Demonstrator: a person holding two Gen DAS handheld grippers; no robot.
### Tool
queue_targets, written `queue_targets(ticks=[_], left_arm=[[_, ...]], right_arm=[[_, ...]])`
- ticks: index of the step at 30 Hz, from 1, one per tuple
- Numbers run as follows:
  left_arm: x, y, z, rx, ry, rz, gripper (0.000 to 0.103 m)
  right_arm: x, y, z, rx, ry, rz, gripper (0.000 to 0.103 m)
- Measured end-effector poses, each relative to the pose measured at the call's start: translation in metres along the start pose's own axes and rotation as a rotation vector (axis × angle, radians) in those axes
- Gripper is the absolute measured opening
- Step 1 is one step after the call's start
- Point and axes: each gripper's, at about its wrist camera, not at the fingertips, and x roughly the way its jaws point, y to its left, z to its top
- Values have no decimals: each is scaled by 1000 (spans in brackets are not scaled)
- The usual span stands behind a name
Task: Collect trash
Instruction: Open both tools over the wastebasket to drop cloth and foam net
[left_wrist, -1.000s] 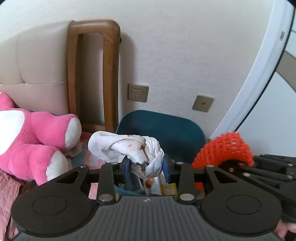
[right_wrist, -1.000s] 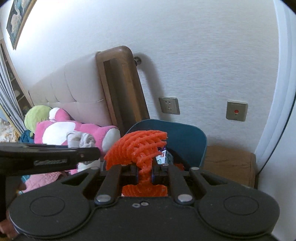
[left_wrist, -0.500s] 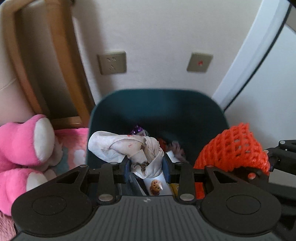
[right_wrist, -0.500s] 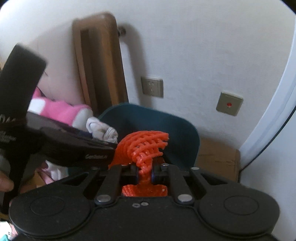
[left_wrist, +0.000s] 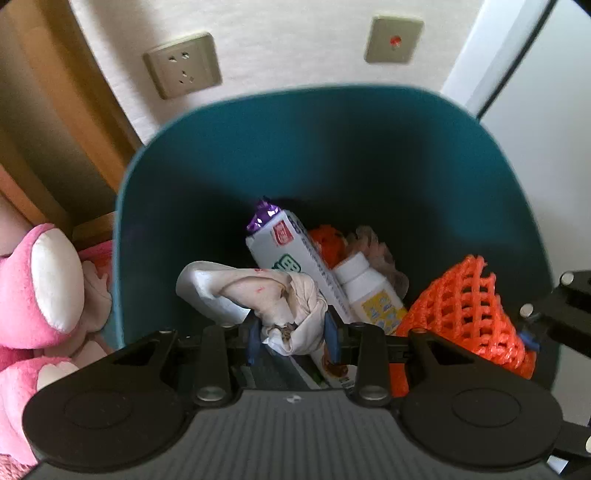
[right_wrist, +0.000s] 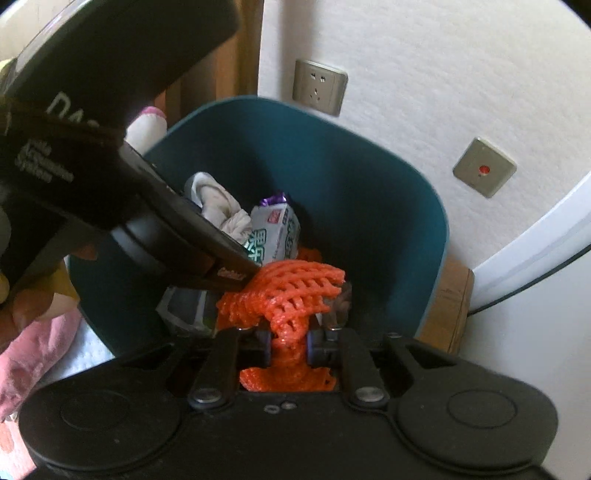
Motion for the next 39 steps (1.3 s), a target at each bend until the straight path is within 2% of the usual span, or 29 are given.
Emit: queue_targets(ticks=[8, 12, 15, 17, 25, 27, 30, 31, 32, 33, 34, 39], left_arm=[[20, 0, 1, 27, 50, -8, 35], [25, 1, 0, 28, 70, -16, 35], [25, 3, -1, 19, 73, -18, 44], [22, 4, -2, 13, 64, -8, 52], [1, 6, -6, -6, 35, -48, 54], [-7, 6, -8, -10, 16, -55, 54], [-20, 9, -12, -26, -6, -76, 54], [-25, 10, -13, -36, -14, -87, 55], [-31, 12, -14, -51, -25, -90, 66], [-37, 14, -15, -59, -42, -88, 71], [-42, 15, -17, -63, -64, -91, 75], [-68, 24, -25, -76, -125, -105, 75]], right_arm=[[13, 12, -3, -40, 44, -65, 23], [15, 10, -3, -43, 48, -67, 33], [16, 9, -5, -48, 43, -80, 40], [15, 7, -6, -35, 37, -85, 42], [4, 1, -9, 1, -10, -94, 60], [-1, 1, -11, 2, -19, -95, 61], [-9, 2, -11, 10, -38, -110, 73], [-11, 3, -11, 6, -40, -104, 80], [-12, 4, -11, -1, -42, -95, 85], [-14, 5, -11, -13, -48, -90, 91], [-17, 8, -10, -24, -56, -90, 92], [-36, 14, -6, -47, -103, -69, 93]])
